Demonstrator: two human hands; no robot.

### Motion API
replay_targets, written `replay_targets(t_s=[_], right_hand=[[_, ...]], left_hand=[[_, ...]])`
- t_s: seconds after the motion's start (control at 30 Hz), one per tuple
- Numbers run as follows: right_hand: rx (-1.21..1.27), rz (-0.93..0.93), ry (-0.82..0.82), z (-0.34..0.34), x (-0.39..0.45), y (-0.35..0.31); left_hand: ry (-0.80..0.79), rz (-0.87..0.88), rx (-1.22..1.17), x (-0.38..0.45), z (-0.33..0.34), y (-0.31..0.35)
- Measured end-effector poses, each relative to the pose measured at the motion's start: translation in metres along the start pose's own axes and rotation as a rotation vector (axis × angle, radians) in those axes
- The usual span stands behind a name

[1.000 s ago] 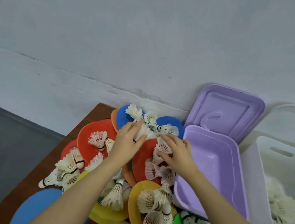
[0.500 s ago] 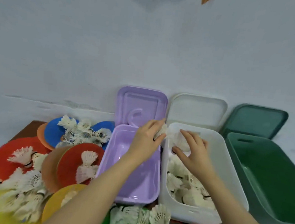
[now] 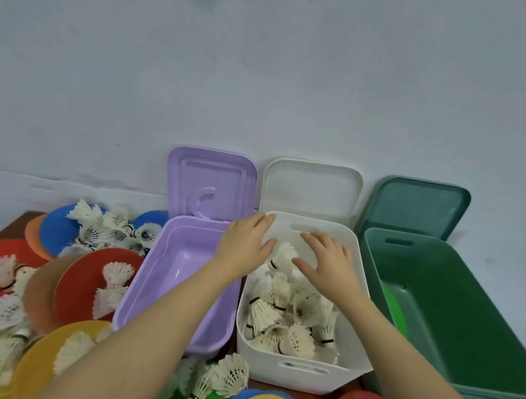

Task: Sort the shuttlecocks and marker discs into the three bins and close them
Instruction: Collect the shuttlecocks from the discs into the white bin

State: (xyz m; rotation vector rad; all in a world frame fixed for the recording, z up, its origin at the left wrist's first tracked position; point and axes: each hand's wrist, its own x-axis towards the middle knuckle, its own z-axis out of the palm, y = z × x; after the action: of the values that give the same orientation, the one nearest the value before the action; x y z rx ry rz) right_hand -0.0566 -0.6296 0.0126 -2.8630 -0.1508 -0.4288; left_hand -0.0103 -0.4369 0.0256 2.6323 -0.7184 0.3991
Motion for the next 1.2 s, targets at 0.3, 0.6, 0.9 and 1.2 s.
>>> replay_targets(t_s=[0.3, 0.6, 0.9, 1.2], right_hand=[[0.102, -0.191, -0.055, 0.021, 0.037, -0.084], [0.179, -0.315, -0.183, 0.079, 0.079, -0.207], [0.138, -0.282, -0.353, 0.154, 0.084, -0.308], [0.017, -0.169, -0.317, 0.206, 0.059, -0.356]], left_hand=[[0.067, -0.038, 0.13, -0.056, -0.055, -0.082], [-0.025, -0.234, 0.126, -0.118, -0.093, -0.212], [-0.106, -0.314, 0.05, -0.192, -0.098, -0.333], [-0.137, -0.414, -0.011, -0.248, -0.087, -0.379]])
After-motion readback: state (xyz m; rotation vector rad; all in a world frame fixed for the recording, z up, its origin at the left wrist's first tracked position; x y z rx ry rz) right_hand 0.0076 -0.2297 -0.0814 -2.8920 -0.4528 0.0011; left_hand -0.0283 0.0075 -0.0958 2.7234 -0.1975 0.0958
